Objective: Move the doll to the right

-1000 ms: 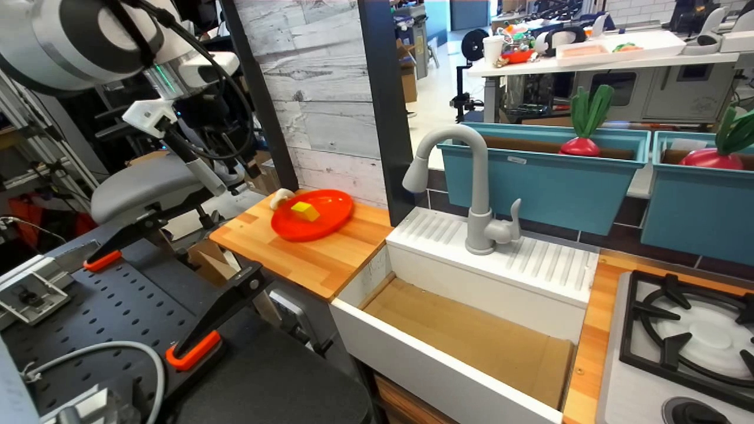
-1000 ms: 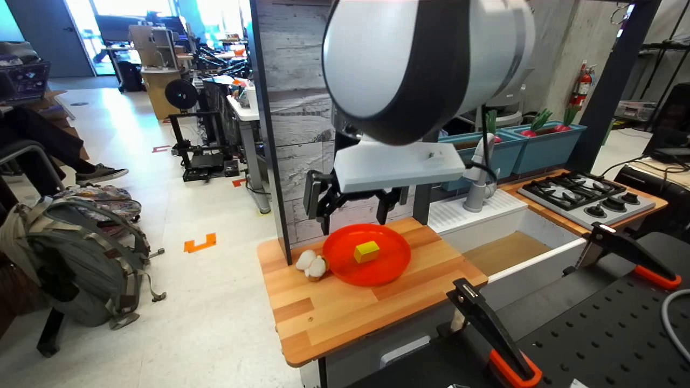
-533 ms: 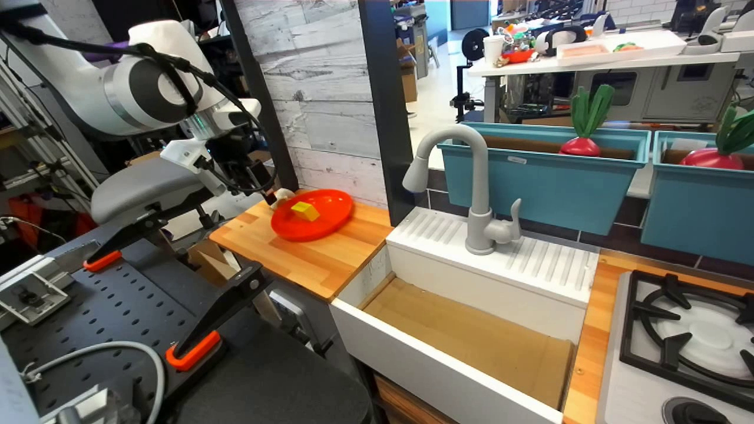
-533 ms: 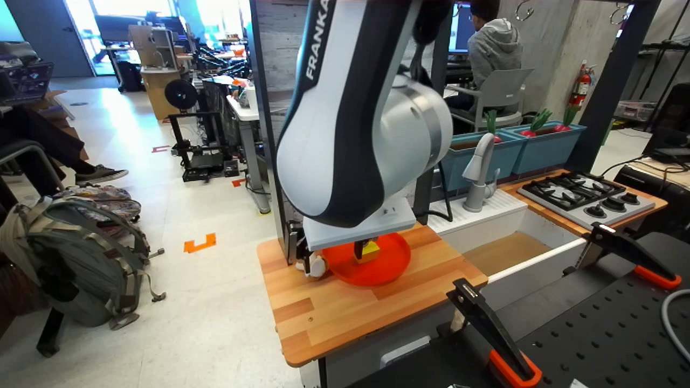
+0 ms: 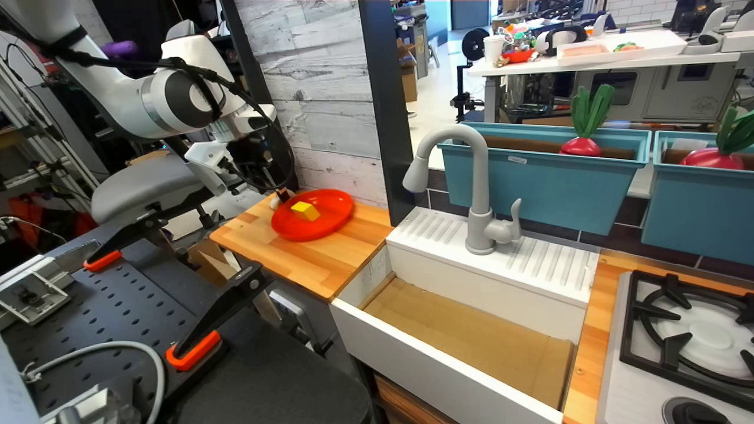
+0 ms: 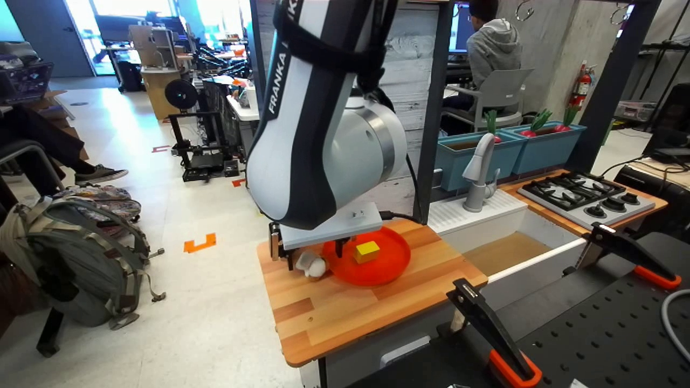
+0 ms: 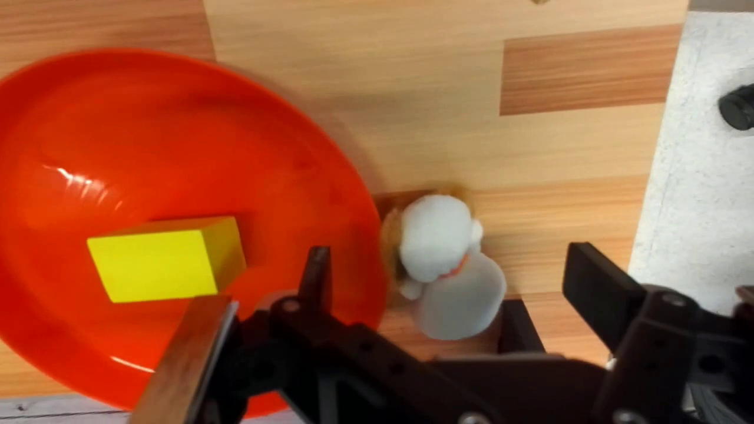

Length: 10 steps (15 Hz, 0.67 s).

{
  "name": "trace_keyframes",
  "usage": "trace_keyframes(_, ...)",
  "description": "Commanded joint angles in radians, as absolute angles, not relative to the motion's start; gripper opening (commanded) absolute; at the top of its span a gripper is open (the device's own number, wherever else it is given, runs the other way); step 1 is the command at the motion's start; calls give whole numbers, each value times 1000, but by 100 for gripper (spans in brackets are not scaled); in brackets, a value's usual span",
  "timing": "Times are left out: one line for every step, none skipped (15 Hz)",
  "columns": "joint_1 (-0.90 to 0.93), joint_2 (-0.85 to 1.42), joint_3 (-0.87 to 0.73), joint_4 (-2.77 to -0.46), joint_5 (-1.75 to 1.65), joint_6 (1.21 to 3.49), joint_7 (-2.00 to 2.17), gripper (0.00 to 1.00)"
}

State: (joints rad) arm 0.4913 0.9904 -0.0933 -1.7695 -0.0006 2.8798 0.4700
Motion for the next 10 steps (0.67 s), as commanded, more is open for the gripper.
trace_keyframes(494, 1029, -90, -1684, 18, 2822, 464, 75)
trace_keyframes(494, 1035, -91, -1671, 15, 2810, 465, 74)
trace_keyframes(490, 1039, -88, -1661, 13, 2799, 462, 68)
trace_keyframes(488, 1043, -88, -1652, 13, 2791, 463, 58)
trace_keyframes(485, 1048, -86, -1642, 13, 2780, 464, 50)
trace_keyframes(479, 1054, -83, -1633, 14, 2770, 462, 42)
trace_keyframes(472, 1059, -78, -1626, 15, 2761, 459, 35)
trace_keyframes(468, 1064, -78, -1621, 16, 2756, 459, 27)
trace_keyframes(463, 1069, -77, -1616, 16, 2749, 458, 20)
trace_keyframes(461, 1072, -78, -1611, 15, 2741, 458, 11)
